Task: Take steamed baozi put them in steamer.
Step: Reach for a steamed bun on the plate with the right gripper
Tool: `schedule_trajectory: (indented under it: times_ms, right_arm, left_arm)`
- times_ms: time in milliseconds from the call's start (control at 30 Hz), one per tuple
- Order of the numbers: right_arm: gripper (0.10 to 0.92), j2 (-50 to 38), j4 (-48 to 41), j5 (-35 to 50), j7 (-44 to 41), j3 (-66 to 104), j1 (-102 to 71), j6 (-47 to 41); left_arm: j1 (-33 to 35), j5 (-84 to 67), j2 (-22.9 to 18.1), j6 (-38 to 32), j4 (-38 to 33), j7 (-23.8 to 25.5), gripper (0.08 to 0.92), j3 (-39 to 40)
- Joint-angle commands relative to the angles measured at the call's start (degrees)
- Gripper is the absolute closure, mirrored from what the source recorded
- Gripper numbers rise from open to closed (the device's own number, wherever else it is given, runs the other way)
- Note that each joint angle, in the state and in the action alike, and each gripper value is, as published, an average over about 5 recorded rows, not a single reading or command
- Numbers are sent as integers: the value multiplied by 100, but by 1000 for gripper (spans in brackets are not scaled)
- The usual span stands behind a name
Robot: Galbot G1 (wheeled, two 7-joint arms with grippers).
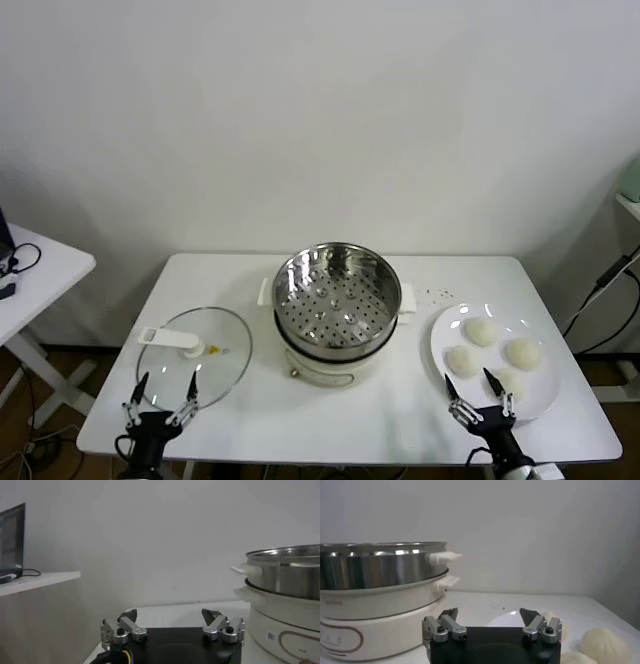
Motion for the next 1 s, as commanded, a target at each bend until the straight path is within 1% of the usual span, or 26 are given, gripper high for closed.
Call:
schedule_trajectory:
  times_ms: [33,200,367,500,633,800,867,1000]
  right_arm:
    - [203,-304,17,-269,-471,433,435,-308]
    - [203,-1124,-109,-481,-1178,758,1167,-975]
    - [203,-2224,-689,-577,-2255,572,2070,-1457]
    - [203,-2959,-1262,-770,-3042,175,2728,-1564]
    - [203,-3533,-1816,-947,-3636,-387,3395,-1555]
    - [203,-4178,-2465,-1124,-4797,-1648,4741,-1423]
    - [203,-4367,-2750,-1247,-5255,-2552,5601,-1322]
    - [203,-4488,-3294,-1550,-5782,-4614,7551,-1116]
  left_arm:
    - [-12,28,34,13,-16,-11,177,11]
    - [5,106,63,48,-98,0,177,48]
    - [-32,202,88,39,-136,2,177,97]
    - [-92,219,98,46,-129,21,177,89]
    - [-177,190,138,80,-124,54,177,-7]
    - [-263,155,187,139,-98,77,177,-72]
    - [-297,156,188,172,-80,80,177,-69]
    - [-354,163,175,234,-64,78,177,-42]
